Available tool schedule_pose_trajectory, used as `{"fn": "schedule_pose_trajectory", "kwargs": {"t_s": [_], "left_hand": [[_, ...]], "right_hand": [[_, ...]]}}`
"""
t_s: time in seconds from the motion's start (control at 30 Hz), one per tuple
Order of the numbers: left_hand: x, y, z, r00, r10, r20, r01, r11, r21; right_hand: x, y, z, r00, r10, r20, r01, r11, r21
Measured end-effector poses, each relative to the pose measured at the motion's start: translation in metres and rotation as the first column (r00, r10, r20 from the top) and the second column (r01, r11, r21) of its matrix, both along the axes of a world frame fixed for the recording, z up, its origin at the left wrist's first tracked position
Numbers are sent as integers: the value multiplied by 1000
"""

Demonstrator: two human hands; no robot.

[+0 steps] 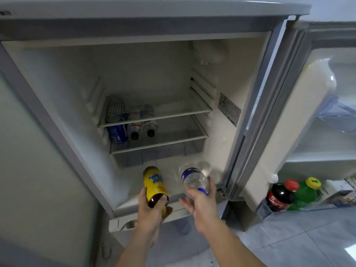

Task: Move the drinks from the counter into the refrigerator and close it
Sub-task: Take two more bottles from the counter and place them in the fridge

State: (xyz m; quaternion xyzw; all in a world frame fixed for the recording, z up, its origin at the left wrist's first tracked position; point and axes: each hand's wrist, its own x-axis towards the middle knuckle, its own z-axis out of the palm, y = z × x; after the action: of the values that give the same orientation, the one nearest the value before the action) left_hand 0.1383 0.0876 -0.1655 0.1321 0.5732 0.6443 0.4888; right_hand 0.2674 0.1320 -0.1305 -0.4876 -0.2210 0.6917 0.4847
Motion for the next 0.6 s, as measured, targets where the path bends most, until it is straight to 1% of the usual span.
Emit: {"fn": "schedule_pose_trajectory", "kwargs": {"t_s": [0.07,0.13,0.17,0.23,0.3,0.37,0.5,0.6], "left_hand": [[4,-6,-2,996,-11,84,10,1000,13],[2,-11,-2,989,14,148,-8,999,-44],[-1,-13,-3,981,43,189,-25,995,-96],[-6,-16,-2,962,103,251,-53,979,-196],[-9,-18,-3,968,134,210,-76,962,-263],[-13,-20,-3,981,130,144,-84,953,-290],[-15,-23,0,989,85,119,-44,951,-307],[-8,-23,0,995,42,90,-17,963,-268]], "right_hand": [[9,-1,2,994,-7,-109,-6,993,-117],[18,-2,6,982,11,-190,-60,966,-252],[22,-4,5,981,44,-188,-100,949,-299],[29,-8,-2,988,107,-111,-140,922,-361],[33,-11,-9,985,173,-4,-161,910,-383],[35,-11,-15,974,218,58,-180,908,-379],[38,-12,-17,974,220,45,-191,915,-356],[40,-13,-17,979,204,26,-186,932,-311]]}}
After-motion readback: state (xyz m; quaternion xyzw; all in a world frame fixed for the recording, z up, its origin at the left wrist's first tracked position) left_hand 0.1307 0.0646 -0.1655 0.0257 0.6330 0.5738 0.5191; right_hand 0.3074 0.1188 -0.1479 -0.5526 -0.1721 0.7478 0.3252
